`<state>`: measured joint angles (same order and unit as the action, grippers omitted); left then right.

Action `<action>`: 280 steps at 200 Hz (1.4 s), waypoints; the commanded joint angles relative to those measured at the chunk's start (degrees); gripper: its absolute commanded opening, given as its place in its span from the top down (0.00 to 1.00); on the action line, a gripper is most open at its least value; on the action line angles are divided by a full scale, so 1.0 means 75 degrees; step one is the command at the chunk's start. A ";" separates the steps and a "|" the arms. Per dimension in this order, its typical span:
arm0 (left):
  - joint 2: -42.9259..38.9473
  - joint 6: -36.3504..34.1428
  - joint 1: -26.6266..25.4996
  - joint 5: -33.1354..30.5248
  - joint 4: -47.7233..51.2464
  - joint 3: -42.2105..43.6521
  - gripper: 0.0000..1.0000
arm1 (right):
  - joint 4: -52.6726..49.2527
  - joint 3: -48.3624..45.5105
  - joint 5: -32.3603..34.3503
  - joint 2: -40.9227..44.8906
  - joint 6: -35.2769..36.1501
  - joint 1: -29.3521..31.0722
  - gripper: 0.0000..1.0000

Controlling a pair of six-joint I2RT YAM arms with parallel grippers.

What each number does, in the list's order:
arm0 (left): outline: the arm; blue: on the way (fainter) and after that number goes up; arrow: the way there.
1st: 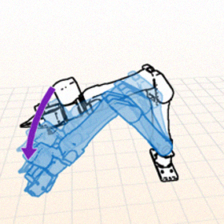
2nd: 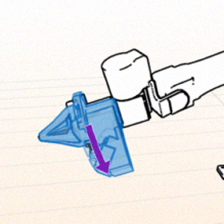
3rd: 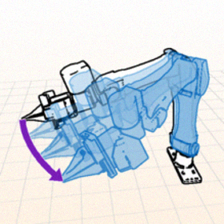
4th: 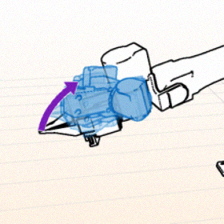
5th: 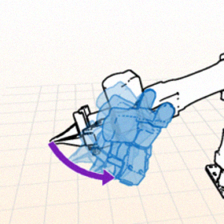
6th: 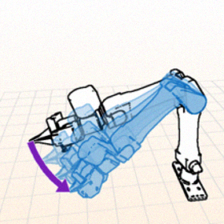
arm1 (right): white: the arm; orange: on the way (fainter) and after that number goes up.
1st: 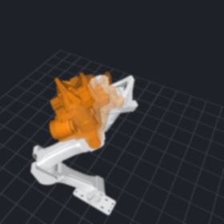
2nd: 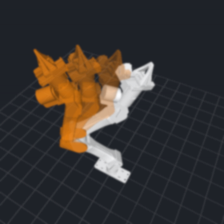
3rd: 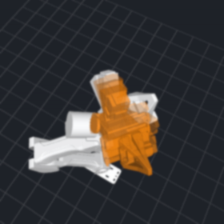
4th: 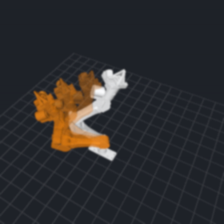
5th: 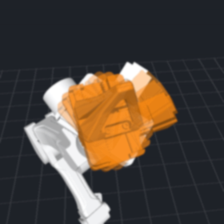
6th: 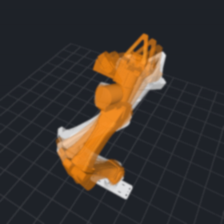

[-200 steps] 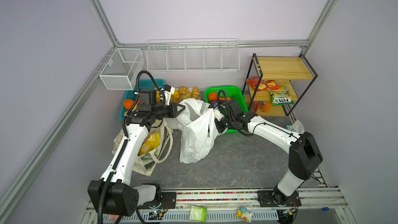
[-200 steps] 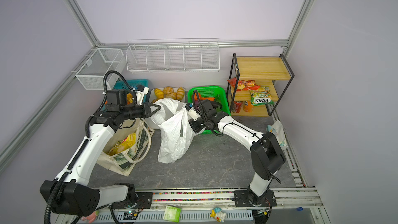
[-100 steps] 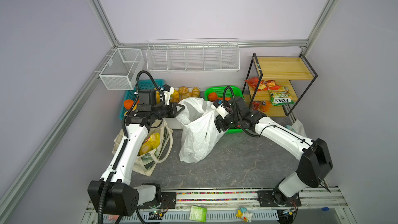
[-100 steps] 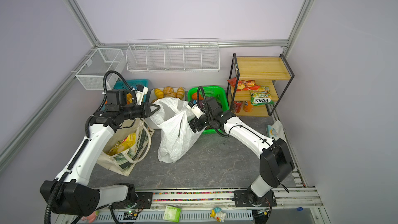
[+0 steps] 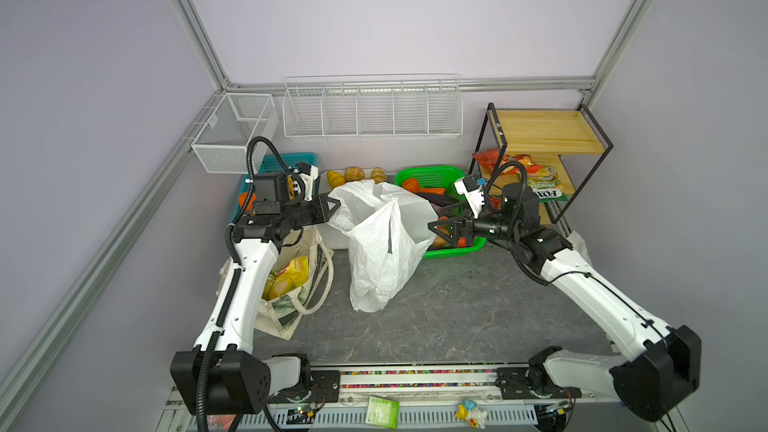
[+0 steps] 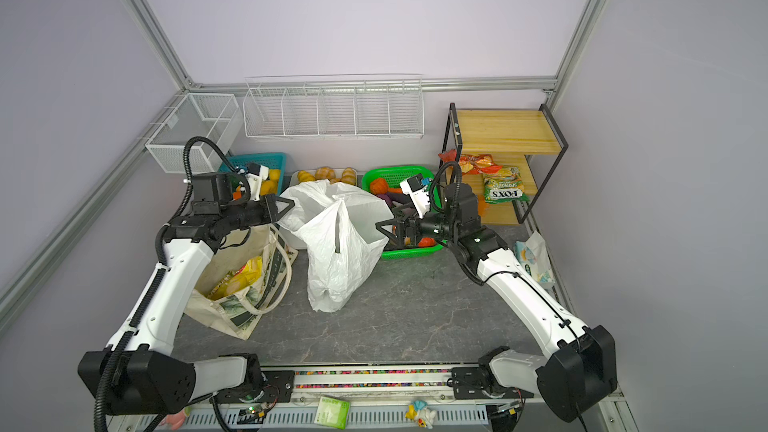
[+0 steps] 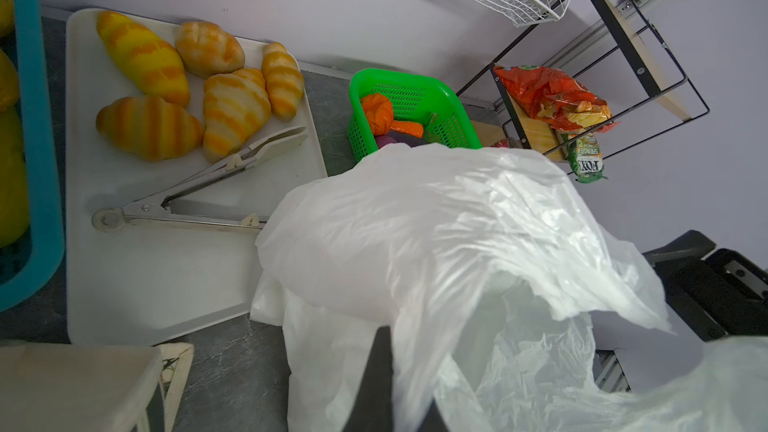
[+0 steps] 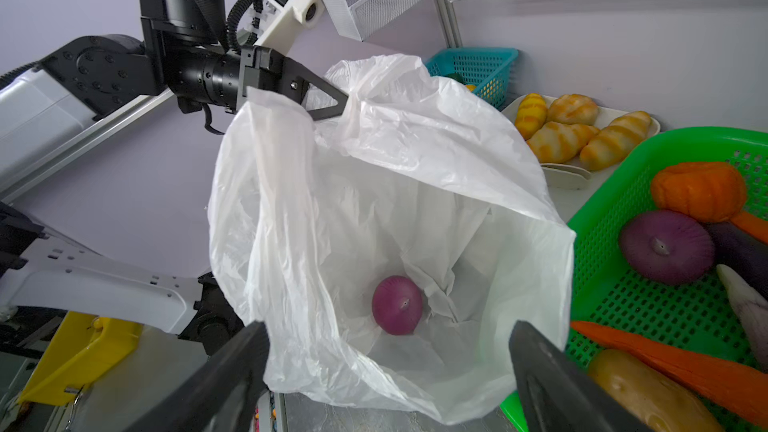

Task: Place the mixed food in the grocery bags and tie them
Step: 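Lower the purple onion into the white bag and open the right gripper, then move the right gripper back over the green basket to the orange carrot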

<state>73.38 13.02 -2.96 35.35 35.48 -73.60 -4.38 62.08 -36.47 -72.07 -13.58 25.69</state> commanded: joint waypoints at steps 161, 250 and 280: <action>-0.0279 0.0046 0.0142 -0.0041 -0.0134 0.0202 1.00 | -0.1679 0.2182 0.5793 -0.4684 -0.0809 -0.0502 0.41; -0.0283 0.0104 0.0146 0.0081 -0.0244 0.0240 1.00 | -0.1255 0.1789 0.5241 -0.4486 -0.1025 -0.0304 0.34; -0.0285 0.0109 0.0149 0.0103 -0.0266 0.0265 1.00 | -0.1284 0.1758 0.4942 -0.4608 -0.1216 -0.0138 0.35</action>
<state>72.27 13.32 -2.20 35.00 34.52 -72.36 -15.31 76.42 2.96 -107.90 -21.04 23.62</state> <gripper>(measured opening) 0.047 0.656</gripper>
